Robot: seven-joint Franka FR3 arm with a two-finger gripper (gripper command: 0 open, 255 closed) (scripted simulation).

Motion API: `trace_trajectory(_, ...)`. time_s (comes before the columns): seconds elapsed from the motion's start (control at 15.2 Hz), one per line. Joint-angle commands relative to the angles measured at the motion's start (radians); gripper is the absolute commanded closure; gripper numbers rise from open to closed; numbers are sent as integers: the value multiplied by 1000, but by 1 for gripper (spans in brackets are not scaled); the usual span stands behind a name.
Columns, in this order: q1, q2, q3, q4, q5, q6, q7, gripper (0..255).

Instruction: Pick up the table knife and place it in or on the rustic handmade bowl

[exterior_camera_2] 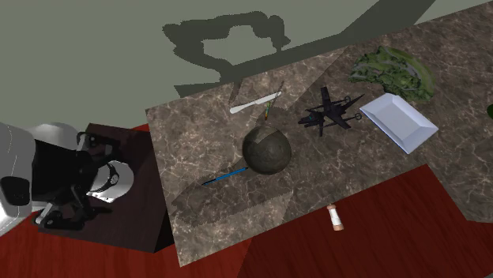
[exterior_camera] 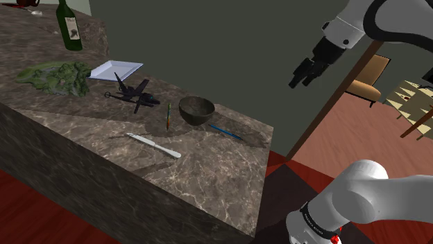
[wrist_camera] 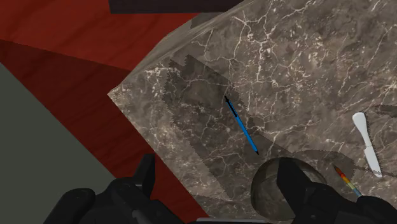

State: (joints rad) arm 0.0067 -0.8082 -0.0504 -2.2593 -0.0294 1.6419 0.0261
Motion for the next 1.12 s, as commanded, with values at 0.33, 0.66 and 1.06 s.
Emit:
trace_trajectory(0.33,40,145,59,34,27,66,27,0)
trace_trajectory(0.66,74,301,117,91,44,120,53,0)
trace_trajectory(1.06,111,497,184,187,48,166,87,0)
